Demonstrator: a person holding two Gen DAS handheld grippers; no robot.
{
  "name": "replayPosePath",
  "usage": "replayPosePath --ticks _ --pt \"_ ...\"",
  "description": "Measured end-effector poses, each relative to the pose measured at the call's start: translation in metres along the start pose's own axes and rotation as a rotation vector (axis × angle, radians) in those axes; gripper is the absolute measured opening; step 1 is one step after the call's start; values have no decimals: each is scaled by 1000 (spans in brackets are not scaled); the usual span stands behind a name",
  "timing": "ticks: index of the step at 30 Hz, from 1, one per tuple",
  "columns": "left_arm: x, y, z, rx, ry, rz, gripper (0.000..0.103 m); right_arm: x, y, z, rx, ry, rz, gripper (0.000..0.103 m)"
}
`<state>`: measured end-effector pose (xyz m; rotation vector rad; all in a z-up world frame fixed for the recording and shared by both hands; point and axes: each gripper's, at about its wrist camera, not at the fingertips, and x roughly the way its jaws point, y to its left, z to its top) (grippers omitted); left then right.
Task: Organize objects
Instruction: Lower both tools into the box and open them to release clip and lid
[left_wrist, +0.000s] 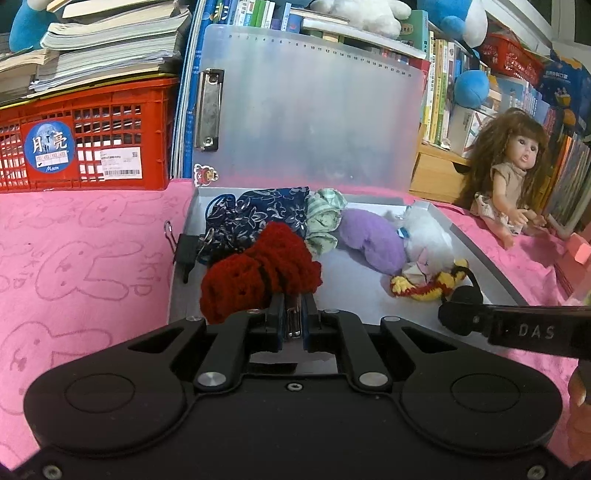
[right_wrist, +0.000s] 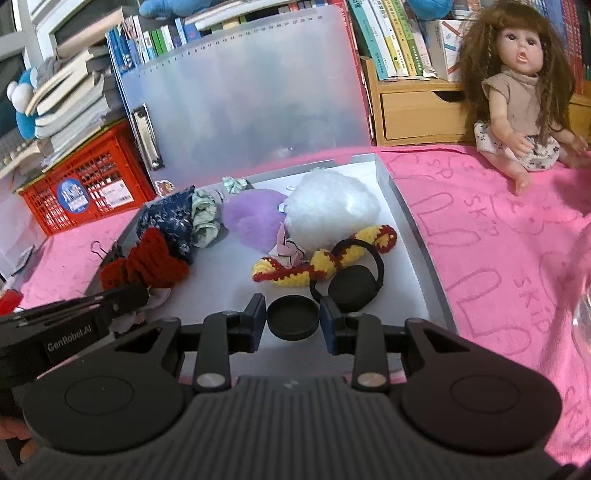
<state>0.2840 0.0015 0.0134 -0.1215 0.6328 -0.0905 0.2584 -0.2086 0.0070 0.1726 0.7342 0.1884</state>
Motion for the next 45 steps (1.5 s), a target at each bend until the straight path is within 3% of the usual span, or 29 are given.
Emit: replayPosePath --ticks 6,24,32,37,45 --pt "8 -4 -2 16 -9 13 10 8 6 3 -38 8 -18 37" --pt "7 -3 -4 17 -11 11 15 9 -4 -1 6 -4 16 40" --pt "2 0 -3 6 -11 9 16 2 -5 -1 14 -19 22 55" --pt "-7 -1 -2 5 -25 0 30 -5 -5 -1 8 -31 23 56" --pt "-23 -3 2 3 -53 -16 47 -19 -4 -1 -1 -65 21 68"
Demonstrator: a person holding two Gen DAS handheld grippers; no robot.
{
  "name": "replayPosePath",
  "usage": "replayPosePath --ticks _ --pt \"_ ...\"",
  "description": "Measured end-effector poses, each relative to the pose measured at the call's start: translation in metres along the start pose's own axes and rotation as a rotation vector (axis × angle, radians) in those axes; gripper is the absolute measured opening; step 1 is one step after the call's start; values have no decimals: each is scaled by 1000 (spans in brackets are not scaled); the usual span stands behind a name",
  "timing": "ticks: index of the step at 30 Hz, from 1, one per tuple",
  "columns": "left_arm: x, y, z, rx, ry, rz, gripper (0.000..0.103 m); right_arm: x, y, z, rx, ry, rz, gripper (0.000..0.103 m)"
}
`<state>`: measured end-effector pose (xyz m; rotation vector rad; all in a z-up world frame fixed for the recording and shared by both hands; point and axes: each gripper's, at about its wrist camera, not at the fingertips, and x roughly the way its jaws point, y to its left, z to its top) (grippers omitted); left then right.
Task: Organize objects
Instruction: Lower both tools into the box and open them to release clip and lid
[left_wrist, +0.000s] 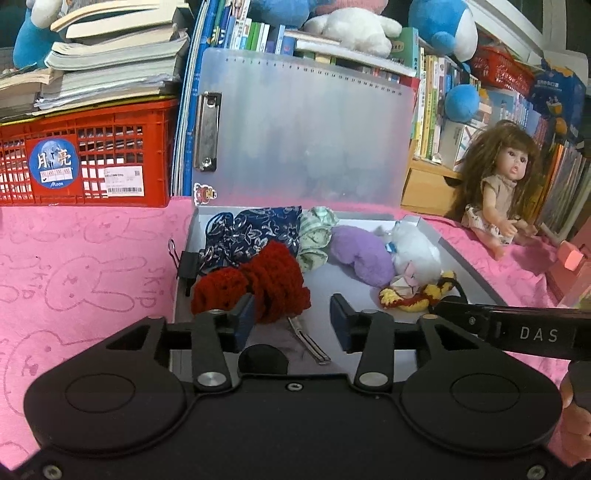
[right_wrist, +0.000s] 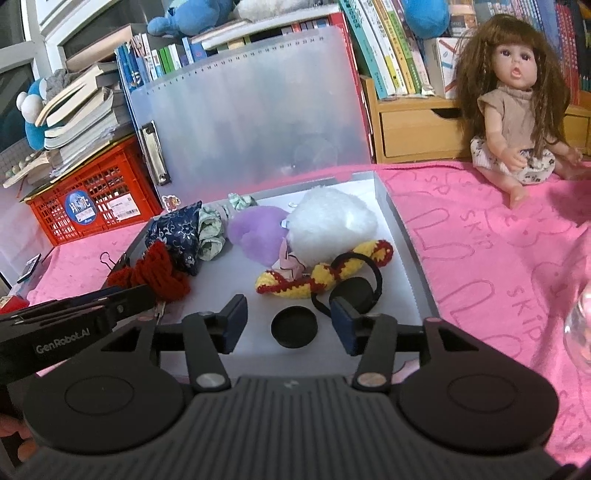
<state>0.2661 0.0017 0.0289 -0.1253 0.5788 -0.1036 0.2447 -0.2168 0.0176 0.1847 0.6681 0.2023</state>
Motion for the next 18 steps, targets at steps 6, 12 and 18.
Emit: replayPosePath --ticks 6,12,18 --pt "-15 -2 3 18 -30 4 64 -12 -1 0 -5 -22 -15 75" --pt "-30 -3 4 24 -53 3 78 -25 2 -2 -37 -48 -32 84" --pt "-44 -6 7 33 -70 5 83 -38 7 -3 -47 -71 -30 87"
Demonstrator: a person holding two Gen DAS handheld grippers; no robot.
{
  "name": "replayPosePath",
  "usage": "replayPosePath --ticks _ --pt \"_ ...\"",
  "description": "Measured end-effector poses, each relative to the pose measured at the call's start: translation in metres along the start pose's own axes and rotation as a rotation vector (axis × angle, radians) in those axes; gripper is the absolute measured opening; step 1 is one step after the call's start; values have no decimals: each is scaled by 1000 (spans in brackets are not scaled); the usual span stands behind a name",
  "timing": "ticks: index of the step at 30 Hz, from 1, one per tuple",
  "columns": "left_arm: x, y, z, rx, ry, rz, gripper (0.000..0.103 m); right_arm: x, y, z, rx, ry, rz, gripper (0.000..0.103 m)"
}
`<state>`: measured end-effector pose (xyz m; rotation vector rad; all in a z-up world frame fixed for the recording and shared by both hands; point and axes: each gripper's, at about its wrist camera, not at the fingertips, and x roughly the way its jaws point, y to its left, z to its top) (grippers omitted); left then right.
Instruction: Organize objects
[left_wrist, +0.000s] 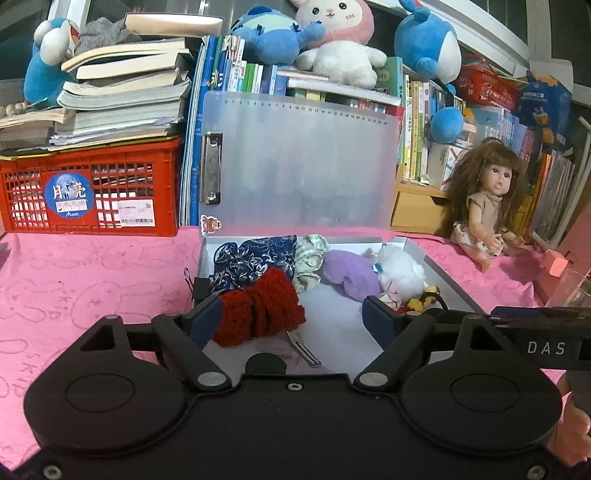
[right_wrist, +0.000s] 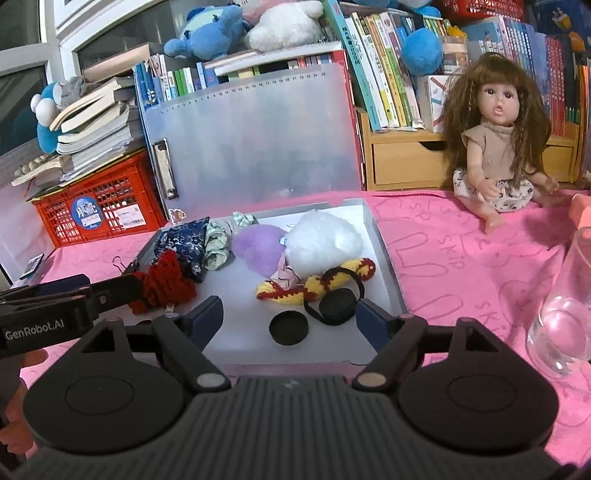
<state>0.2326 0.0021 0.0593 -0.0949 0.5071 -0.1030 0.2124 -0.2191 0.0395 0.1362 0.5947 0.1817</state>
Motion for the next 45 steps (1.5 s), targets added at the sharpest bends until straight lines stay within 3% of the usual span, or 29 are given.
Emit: replayPosePath --ticks 16,30,45 --pt "-35 -1 -2 10 -15 -6 101 -26 11 -4 -49 -40 -23 92" --pt "-58 -7 -13 42 8 7 103 -43 14 -13 -74 -56 -28 100" --pt "-70 -3 -43 41 63 20 103 -52 11 -40 -79 -23 -47 101"
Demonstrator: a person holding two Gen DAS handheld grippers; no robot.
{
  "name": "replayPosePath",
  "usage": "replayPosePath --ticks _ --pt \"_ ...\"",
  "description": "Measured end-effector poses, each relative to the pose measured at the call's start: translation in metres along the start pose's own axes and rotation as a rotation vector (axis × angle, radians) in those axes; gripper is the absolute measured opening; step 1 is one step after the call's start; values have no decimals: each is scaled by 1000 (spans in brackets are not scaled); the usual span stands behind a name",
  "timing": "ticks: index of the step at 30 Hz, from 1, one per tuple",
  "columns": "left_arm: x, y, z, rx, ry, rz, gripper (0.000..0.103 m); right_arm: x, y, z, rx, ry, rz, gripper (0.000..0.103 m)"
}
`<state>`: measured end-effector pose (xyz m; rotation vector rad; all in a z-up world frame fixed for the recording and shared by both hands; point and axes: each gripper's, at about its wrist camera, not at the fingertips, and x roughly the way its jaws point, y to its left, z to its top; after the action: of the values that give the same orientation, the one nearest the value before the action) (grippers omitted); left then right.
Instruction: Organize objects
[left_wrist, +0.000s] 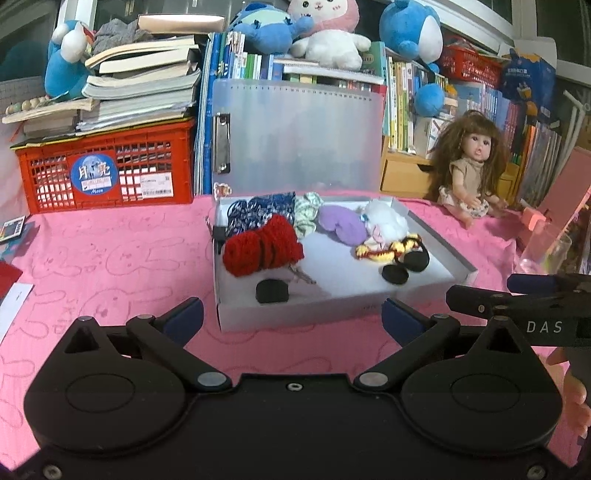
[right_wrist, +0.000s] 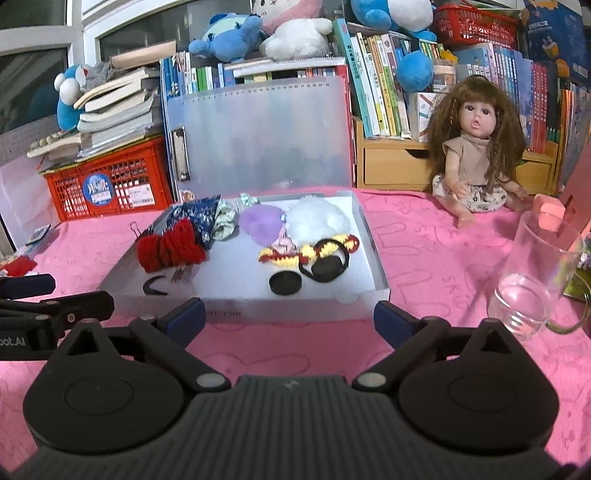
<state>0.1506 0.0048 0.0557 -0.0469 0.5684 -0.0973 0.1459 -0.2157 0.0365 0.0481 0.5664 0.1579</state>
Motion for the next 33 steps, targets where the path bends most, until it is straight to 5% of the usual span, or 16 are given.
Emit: replayPosePath --ticks 33 --pt "24 0 -55 16 136 94 103 20 11 -51 -39 102 -77 103"
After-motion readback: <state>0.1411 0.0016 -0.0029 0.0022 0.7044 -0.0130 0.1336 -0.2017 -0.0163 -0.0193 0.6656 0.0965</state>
